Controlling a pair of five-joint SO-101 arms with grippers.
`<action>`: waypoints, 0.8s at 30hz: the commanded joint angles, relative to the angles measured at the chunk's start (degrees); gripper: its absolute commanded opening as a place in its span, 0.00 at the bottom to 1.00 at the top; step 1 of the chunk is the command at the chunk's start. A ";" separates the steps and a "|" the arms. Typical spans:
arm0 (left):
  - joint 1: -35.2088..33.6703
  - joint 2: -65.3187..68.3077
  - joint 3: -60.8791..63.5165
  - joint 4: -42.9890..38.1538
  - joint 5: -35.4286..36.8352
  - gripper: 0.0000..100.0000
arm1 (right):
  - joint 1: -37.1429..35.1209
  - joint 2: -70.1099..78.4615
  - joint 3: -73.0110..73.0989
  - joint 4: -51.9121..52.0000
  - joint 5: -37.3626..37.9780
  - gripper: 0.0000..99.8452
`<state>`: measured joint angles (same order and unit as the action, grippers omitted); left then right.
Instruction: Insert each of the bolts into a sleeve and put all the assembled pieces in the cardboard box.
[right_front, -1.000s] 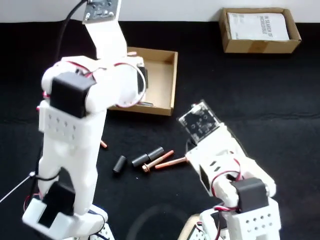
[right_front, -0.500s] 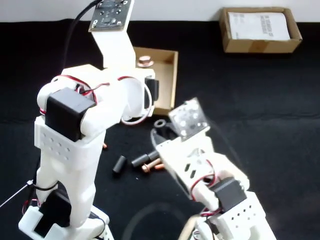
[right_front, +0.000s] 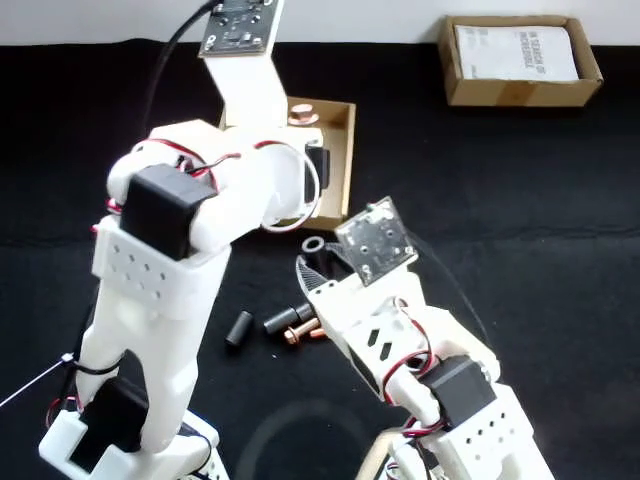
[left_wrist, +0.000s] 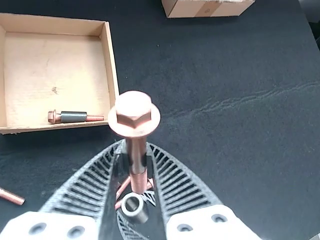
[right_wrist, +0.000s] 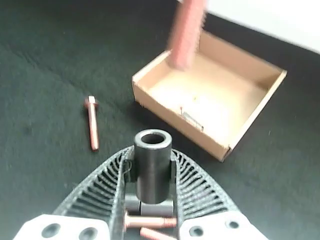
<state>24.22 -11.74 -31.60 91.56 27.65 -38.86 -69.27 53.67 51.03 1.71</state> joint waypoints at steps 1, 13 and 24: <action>-0.40 -2.24 0.92 -2.90 -0.44 0.01 | -0.31 -1.19 -3.47 -1.19 -0.53 0.01; -0.40 -2.24 2.59 -2.46 -0.18 0.01 | 1.98 -0.84 -3.47 -2.59 -0.18 0.01; -0.04 -2.24 6.90 -2.90 0.44 0.01 | 3.82 -0.66 -3.21 -4.18 -0.09 0.01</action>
<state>24.22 -11.65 -24.57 89.98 27.74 -35.87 -69.27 53.41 48.13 1.71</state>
